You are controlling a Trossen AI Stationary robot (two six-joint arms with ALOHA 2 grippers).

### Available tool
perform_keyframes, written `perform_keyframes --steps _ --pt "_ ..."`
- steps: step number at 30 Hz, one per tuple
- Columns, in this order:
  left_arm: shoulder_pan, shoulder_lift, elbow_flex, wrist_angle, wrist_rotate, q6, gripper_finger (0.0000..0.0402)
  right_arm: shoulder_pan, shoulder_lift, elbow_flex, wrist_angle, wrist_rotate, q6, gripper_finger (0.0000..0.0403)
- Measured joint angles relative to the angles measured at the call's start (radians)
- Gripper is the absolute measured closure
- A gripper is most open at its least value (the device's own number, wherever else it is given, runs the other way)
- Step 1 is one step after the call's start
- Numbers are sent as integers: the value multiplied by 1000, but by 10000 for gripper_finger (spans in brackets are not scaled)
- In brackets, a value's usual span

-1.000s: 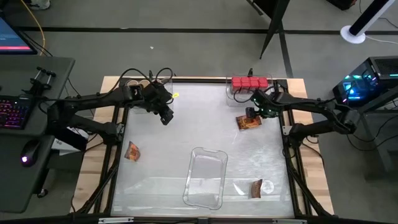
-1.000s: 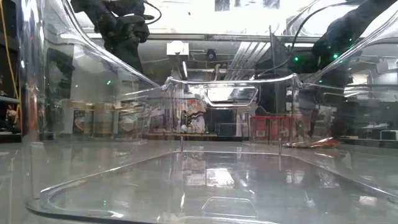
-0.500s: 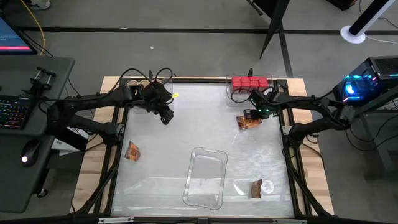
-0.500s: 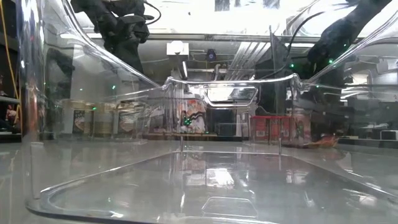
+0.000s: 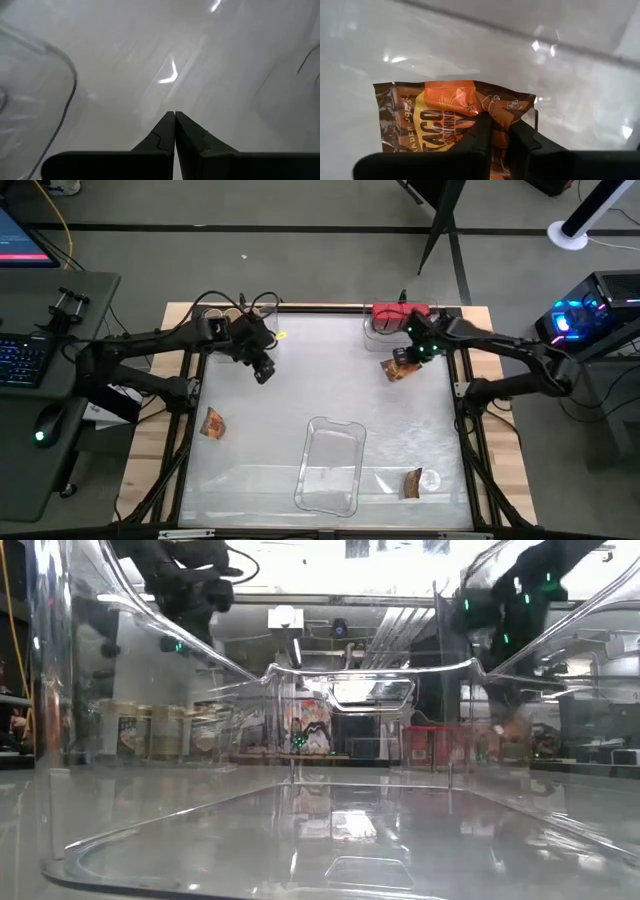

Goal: Sort spices by type
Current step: Put the top orange seasoning pack into the bottom transparent bin

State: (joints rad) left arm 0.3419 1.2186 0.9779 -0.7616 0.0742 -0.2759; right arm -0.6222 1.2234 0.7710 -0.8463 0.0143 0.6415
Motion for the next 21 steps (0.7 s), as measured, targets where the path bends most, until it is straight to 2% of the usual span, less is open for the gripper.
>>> perform_keyframes --steps 2,5,8,10,16,21 --pt "9 -7 0 -47 -4 33 402 20 -30 68 -10 -15 -32 378" --pt "24 -22 0 -102 -7 67 402 75 -68 175 27 -105 -92 378" --pt "34 -42 0 -109 -29 68 401 176 -70 279 111 -192 -148 379" --pt "38 -55 0 -108 -52 58 401 265 -51 344 128 -209 -179 379" --pt "38 -75 0 -103 -64 26 402 549 97 469 147 -182 -216 380" --pt "38 -74 0 -101 -91 -13 402 715 276 525 198 -168 -216 380"
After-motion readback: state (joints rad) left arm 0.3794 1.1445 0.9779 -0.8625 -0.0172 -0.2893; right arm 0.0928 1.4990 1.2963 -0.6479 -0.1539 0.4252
